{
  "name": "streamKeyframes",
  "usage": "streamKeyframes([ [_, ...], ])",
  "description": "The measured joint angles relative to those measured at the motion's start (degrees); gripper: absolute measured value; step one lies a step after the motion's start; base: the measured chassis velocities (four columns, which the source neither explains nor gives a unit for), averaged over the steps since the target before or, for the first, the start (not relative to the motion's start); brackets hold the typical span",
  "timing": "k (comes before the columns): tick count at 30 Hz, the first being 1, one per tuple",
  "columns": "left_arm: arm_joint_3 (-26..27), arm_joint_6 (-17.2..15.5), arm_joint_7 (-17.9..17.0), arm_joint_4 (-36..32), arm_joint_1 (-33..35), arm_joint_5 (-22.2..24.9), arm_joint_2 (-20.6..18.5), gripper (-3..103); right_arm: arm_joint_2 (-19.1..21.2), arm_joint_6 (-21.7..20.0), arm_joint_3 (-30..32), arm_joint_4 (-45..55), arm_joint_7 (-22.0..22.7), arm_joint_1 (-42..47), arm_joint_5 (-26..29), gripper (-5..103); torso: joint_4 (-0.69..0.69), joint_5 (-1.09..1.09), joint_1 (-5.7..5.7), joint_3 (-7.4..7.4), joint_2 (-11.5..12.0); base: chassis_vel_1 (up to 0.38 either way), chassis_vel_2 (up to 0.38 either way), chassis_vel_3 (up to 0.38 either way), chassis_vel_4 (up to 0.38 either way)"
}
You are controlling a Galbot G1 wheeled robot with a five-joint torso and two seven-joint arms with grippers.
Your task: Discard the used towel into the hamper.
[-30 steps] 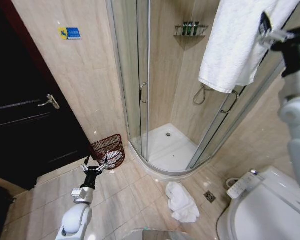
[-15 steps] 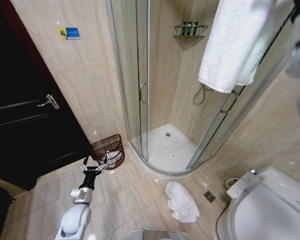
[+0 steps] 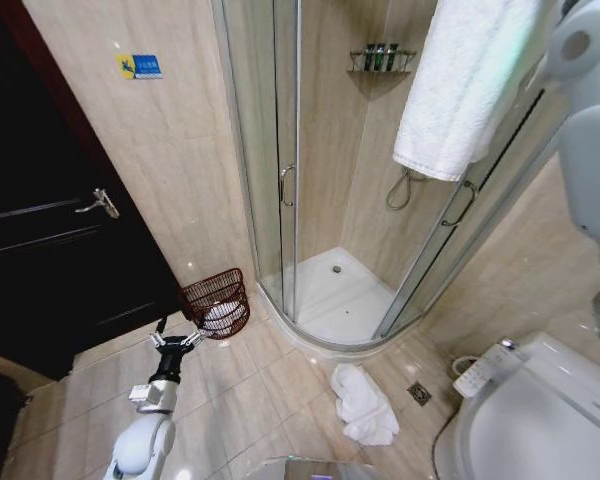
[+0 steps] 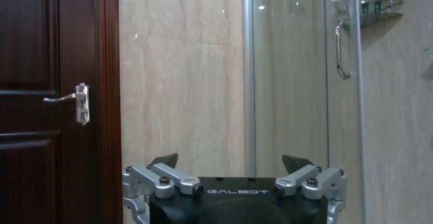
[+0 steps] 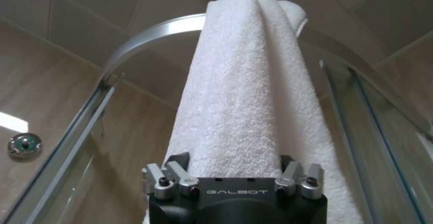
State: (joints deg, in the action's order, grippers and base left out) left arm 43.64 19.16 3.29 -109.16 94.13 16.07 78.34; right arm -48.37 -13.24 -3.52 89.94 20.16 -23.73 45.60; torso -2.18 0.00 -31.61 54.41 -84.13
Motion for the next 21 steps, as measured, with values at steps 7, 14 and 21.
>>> streamKeyframes([
  [7, -0.31, 1.81, -0.62, 0.99, -0.44, -0.09, -0.05, 100, 0.65, -0.02, -0.17, -0.79, -0.25, -0.85, 0.27, 52, 0.01, 0.01, 0.01, 0.0, 0.0, 0.0, 0.0, 0.0, 0.0],
  [14, -0.41, 3.09, -1.97, 1.38, -1.69, 0.02, -0.16, 100, 0.3, -0.07, -0.37, -1.48, -0.61, -1.35, 0.54, 30, 0.01, 0.0, 0.01, -0.01, 0.0, 0.0, 0.0, 0.0, 0.0],
  [21, -0.51, 3.65, -1.99, 1.51, -1.4, 0.08, -0.23, 100, 0.56, -0.16, -0.12, -1.05, -0.66, -0.74, 0.83, 6, 0.0, -0.01, 0.01, -0.01, 0.0, 0.0, 0.0, 0.0, 0.0],
])
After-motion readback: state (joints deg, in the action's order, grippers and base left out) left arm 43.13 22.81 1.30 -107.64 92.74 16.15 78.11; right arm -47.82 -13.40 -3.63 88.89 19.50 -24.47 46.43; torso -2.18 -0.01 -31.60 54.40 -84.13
